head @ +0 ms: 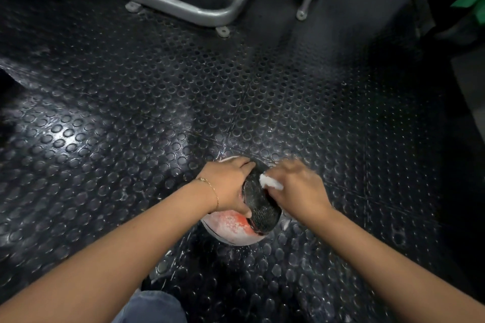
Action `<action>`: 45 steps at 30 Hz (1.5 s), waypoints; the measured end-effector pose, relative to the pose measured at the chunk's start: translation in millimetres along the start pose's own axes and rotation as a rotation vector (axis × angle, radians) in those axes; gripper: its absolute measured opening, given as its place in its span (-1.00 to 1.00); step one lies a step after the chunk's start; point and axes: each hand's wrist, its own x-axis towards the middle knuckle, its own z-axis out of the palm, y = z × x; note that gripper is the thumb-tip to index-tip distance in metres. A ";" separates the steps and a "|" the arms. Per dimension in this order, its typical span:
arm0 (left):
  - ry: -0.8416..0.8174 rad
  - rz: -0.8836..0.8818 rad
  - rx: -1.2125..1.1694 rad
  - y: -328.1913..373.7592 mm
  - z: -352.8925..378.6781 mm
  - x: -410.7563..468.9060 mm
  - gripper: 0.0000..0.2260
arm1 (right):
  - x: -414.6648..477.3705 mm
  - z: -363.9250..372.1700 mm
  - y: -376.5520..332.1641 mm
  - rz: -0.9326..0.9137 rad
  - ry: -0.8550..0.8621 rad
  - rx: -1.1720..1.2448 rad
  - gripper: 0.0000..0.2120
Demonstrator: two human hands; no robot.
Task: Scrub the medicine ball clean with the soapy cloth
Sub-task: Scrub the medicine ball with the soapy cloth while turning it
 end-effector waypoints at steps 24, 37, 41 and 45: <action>-0.097 -0.030 -0.148 7.3 9.1 -0.9 -0.06 | -20.0 1.7 13.4 0.200 0.090 0.107 -0.87; -0.138 0.007 -0.175 -0.2 8.5 7.3 -0.05 | -29.6 5.0 4.0 -0.035 0.101 0.001 -0.79; -0.121 0.043 -0.115 5.3 10.0 2.1 -0.06 | -20.1 -1.0 13.8 0.134 0.026 0.093 -0.87; -0.106 0.080 -0.111 8.1 10.1 -0.2 -0.10 | -28.6 3.8 13.0 0.148 0.081 0.093 -0.85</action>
